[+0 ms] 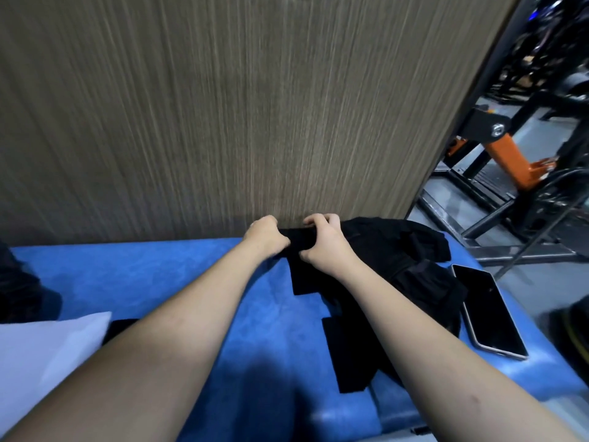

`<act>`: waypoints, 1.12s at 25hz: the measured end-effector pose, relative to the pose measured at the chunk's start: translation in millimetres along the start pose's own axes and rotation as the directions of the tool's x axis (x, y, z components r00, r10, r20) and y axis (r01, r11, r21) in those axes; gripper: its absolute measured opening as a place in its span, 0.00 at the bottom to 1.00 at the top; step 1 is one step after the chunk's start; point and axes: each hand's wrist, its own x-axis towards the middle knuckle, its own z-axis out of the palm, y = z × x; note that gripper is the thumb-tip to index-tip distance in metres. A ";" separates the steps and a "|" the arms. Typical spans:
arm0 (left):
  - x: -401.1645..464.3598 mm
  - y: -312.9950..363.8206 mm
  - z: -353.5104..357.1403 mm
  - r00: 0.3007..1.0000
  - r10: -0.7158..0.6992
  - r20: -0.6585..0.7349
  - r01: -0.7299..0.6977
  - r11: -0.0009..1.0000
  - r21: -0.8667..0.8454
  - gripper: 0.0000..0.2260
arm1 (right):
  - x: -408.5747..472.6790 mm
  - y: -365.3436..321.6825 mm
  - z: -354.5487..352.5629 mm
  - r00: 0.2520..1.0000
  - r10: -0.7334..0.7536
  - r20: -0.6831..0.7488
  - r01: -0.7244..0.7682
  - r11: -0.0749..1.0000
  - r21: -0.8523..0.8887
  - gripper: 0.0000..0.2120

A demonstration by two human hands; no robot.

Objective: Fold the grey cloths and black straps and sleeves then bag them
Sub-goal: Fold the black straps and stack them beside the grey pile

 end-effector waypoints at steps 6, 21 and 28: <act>-4.9 -7.8 5.0 0.999 -0.035 0.004 0.035 0.964 -0.265 0.23 | -4.3 -5.9 -1.9 0.999 0.014 -0.038 -0.009 0.991 0.134 0.30; -184.3 -13.7 -76.0 0.964 0.183 -0.192 -0.265 0.691 -0.673 0.23 | -138.9 -89.0 -37.4 0.991 -0.051 -0.126 0.131 0.596 0.793 0.22; -252.9 -42.4 -70.3 0.967 0.251 0.031 -0.096 0.479 -0.872 0.18 | -208.1 -107.9 -28.9 0.991 -0.121 -0.061 0.115 0.514 0.850 0.30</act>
